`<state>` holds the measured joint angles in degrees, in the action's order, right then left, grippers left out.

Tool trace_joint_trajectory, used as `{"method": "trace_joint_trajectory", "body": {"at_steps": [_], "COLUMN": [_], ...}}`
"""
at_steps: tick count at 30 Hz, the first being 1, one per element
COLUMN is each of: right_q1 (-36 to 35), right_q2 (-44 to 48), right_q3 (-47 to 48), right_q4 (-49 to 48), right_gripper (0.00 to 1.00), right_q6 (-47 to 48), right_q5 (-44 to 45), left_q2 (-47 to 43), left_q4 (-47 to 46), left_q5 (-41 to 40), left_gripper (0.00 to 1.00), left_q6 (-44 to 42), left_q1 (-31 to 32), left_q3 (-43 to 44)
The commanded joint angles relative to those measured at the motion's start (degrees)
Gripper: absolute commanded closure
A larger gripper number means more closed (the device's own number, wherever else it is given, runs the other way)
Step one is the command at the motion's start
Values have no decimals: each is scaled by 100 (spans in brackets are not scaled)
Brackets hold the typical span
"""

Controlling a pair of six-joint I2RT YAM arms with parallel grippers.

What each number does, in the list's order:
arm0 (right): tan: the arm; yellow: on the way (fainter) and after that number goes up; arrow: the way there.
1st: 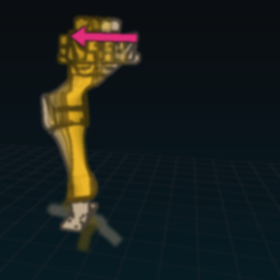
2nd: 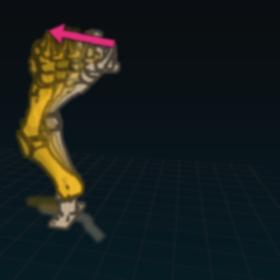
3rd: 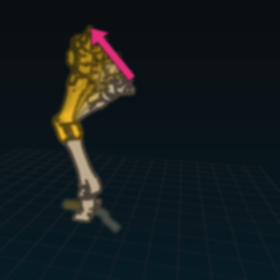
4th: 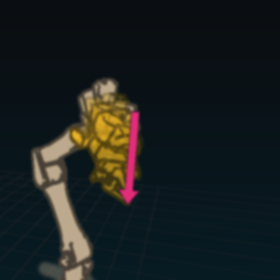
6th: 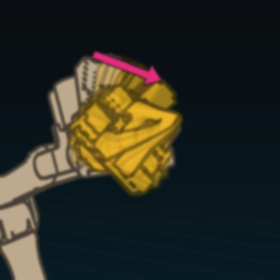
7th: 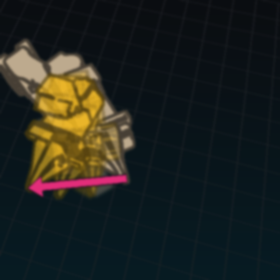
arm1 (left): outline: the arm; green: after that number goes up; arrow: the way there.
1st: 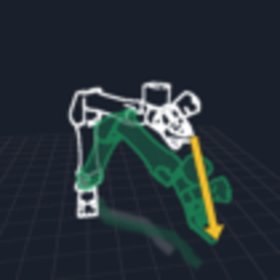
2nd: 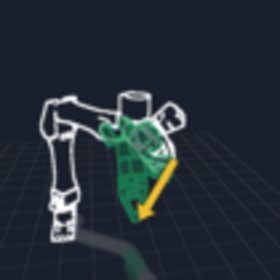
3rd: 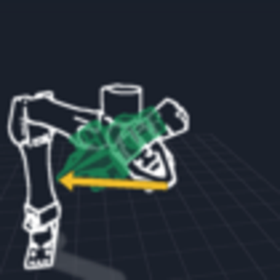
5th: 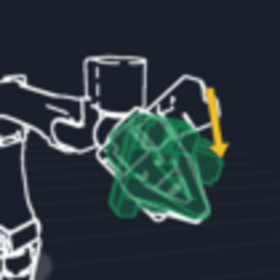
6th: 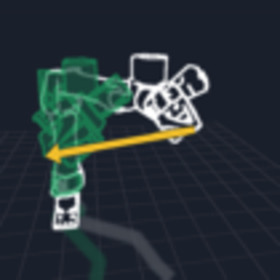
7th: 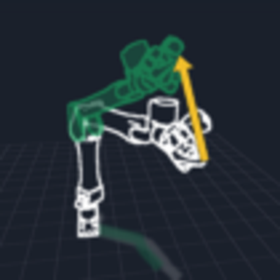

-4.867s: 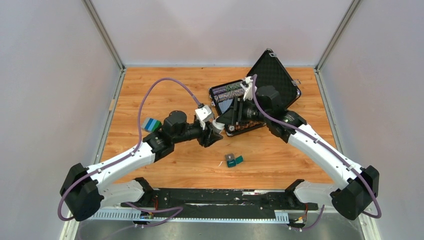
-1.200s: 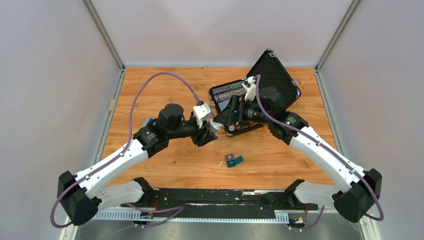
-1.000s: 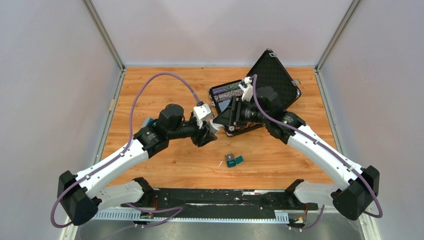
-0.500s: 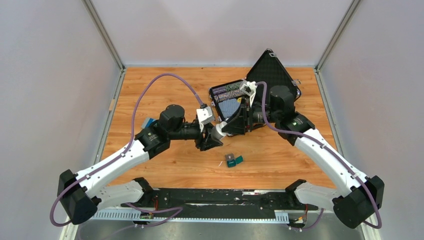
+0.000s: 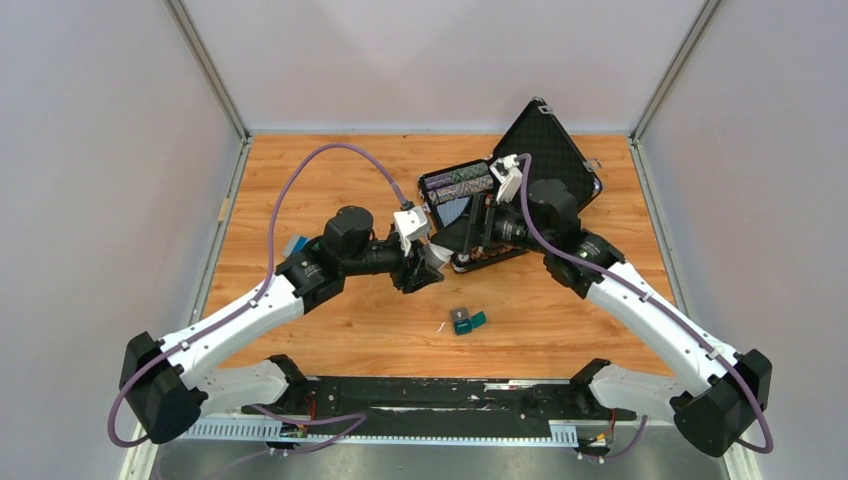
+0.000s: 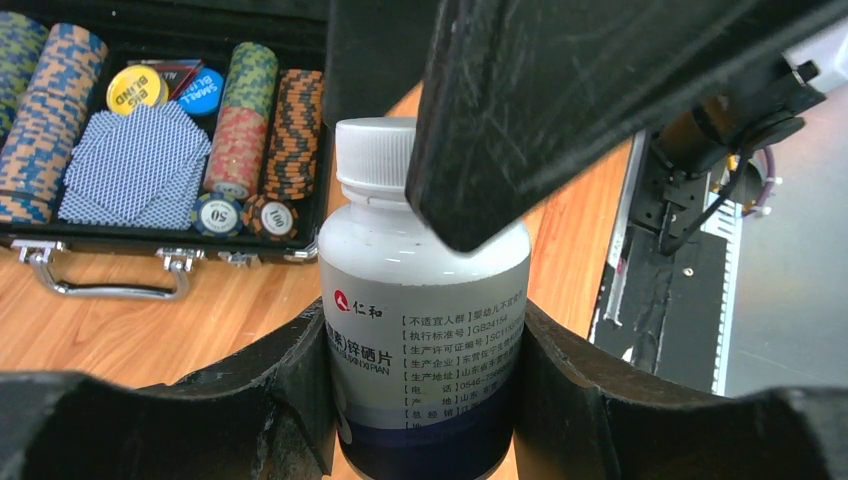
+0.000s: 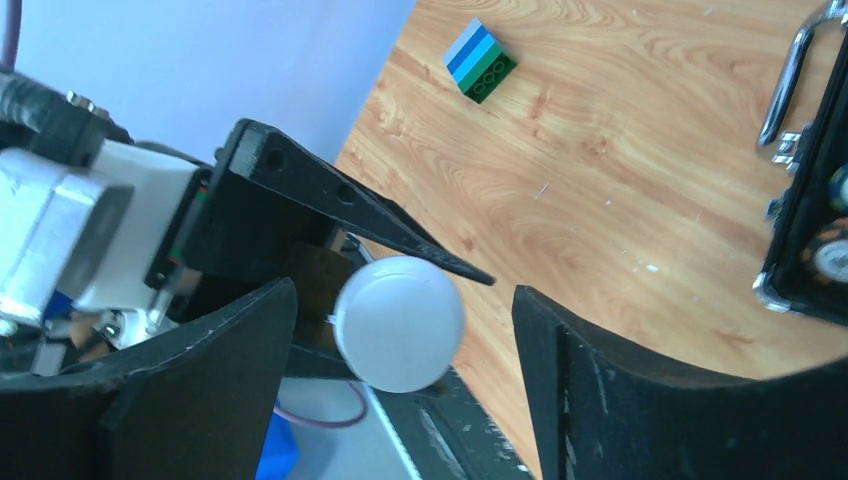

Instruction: Sort the pills into containers

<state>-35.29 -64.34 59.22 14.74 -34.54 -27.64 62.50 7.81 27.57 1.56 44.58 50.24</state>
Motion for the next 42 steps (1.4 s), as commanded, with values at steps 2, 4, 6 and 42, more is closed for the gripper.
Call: {"method": "trace_joint_trajectory", "body": {"at_steps": [2, 4, 6, 42], "right_q1": [-436, -529, -547, 145], "right_q2": [-9, -58, -86, 201], "right_q3": [373, 438, 453, -490], "right_q4": [269, 412, 507, -232], "right_gripper": [25, 29, 38, 19], "right_q6": [-1462, -1669, -1830, -1458], "right_q5": [1460, 1617, 1675, 787], "left_q2": [95, 115, 122, -167], "left_q4": [-305, -354, -372, -735], "left_q5": [-300, -363, -440, -292], "left_gripper": [100, 100, 100, 100], "left_q6": [-29, 1, 39, 231], "left_q1": [-2, -2, -6, -2], "left_q3": [91, 87, 83, -275]}}
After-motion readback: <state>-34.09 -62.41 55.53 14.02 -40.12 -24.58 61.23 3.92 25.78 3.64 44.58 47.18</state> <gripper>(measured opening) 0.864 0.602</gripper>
